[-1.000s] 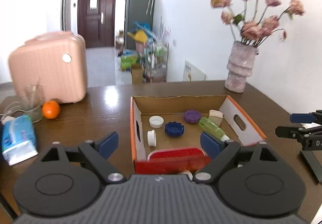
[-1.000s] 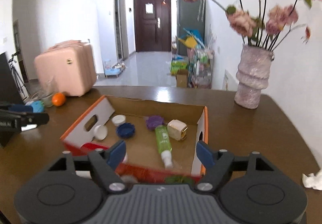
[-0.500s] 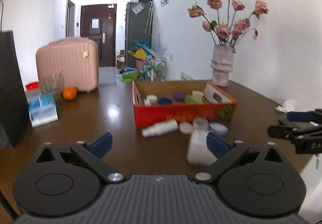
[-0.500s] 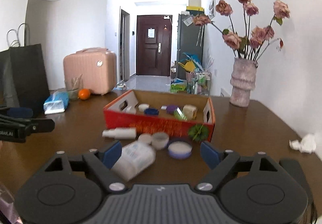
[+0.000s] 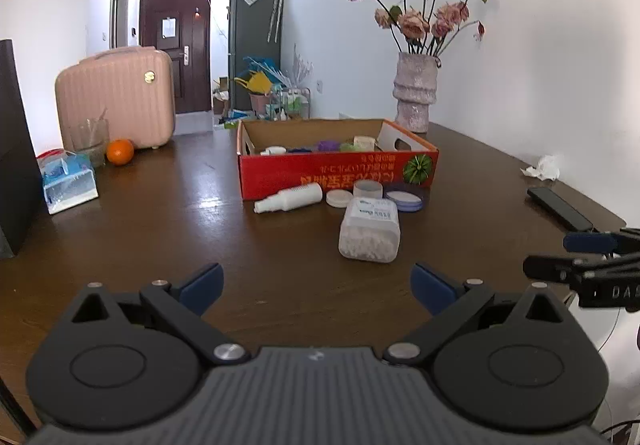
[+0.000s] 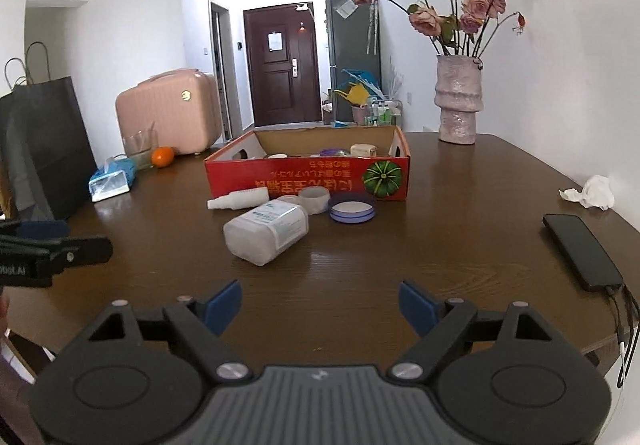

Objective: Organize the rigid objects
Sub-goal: 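Move both tools back from the box toward the remaining items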

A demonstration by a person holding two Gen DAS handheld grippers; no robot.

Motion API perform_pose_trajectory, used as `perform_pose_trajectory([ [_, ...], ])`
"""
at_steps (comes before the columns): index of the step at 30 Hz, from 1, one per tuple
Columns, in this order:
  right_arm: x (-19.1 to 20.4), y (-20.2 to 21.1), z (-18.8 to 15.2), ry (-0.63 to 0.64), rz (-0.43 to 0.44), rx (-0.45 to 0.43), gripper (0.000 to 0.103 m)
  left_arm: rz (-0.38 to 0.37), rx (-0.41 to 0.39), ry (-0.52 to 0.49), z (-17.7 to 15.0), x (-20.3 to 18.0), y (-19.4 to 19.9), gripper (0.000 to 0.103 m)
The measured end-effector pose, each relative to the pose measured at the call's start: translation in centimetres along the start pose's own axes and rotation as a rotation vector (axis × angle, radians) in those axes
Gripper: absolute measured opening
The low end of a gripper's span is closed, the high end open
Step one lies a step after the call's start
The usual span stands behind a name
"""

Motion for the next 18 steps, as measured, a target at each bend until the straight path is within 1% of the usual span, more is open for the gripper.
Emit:
perform_pose_trajectory([
  [5, -0.7, -1.1, 0.6, -0.032, 0.006, -0.003, 0.083, -0.027, 0.029, 0.010, 0.2, -0.2, -1.9, 0.102],
  [9, -1.4, -3.5, 1.1, -0.033, -0.006, 0.034, 0.079, -0.046, 0.070, 0.017, 0.7, -0.6, -4.9, 0.100],
  [12, -1.8, -5.4, 1.3, -0.038, -0.006, 0.063, 0.078, -0.066, 0.108, 0.028, 1.2, -0.6, -7.2, 0.095],
  [14, -1.9, -6.8, 1.6, -0.034, -0.004, 0.080, 0.077, -0.084, 0.133, 0.043, 1.4, -0.6, -8.8, 0.088],
  [15, -2.1, -7.6, 1.8, -0.032, -0.005, 0.089, 0.076, -0.093, 0.148, 0.047, 1.6, -0.5, -9.7, 0.086],
  [16, -2.2, -8.3, 2.0, -0.031, -0.007, 0.094, 0.073, -0.097, 0.155, 0.043, 1.7, -0.6, -10.4, 0.083],
  [18, -2.6, -9.7, 2.5, -0.036, -0.012, 0.101, 0.071, -0.086, 0.161, 0.037, 2.2, -0.3, -12.0, 0.082],
])
Point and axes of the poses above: each gripper's, at about its wrist camera, not at the fingertips, and y roughly against the way its jaws point, x to its left, z to its top, the point moved 5 cm from there along -y, roughly the way its jaws point, and after that the axes turned 9 degrees about -y, right-handed, at the moved point
